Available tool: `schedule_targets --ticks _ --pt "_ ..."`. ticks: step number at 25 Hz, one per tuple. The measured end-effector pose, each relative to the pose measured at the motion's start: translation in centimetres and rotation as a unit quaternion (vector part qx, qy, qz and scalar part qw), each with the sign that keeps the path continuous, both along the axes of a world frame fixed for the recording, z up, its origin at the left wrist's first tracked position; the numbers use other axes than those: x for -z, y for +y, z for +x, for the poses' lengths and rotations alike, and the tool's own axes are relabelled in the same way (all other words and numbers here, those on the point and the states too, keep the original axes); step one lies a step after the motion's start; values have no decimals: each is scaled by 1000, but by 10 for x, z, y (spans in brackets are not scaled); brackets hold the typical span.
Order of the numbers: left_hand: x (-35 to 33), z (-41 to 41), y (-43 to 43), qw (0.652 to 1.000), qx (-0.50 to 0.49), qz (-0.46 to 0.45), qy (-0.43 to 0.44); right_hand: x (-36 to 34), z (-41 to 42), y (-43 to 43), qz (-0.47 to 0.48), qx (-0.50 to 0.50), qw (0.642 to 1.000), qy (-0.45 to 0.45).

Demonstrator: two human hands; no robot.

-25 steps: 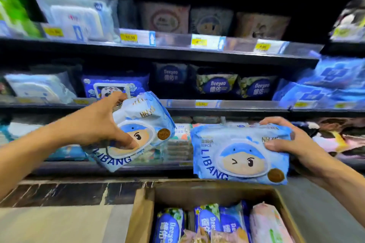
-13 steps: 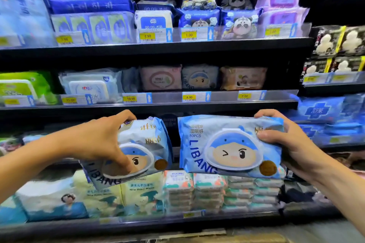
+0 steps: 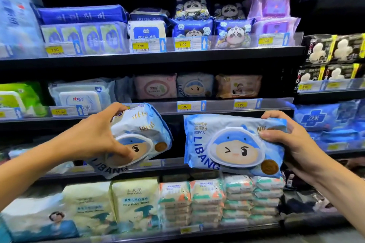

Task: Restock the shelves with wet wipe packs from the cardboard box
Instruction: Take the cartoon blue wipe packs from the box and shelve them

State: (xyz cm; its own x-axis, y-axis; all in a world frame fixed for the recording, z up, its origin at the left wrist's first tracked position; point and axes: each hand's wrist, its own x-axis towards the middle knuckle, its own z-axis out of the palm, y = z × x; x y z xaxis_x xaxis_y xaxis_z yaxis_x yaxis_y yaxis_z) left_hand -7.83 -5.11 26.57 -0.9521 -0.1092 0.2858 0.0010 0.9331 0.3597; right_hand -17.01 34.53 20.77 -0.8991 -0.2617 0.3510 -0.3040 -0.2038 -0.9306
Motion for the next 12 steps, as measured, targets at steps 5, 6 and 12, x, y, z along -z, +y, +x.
schedule_targets --ticks 5,6,12 --pt "-19 -41 33 988 14 -51 142 -7 -3 23 -29 24 999 -9" --pt "-24 -54 41 978 15 -74 196 -8 -3 29 -29 26 999 -9" --pt "-31 -144 74 864 -2 -334 376 -4 -9 66 -27 53 998 -11"
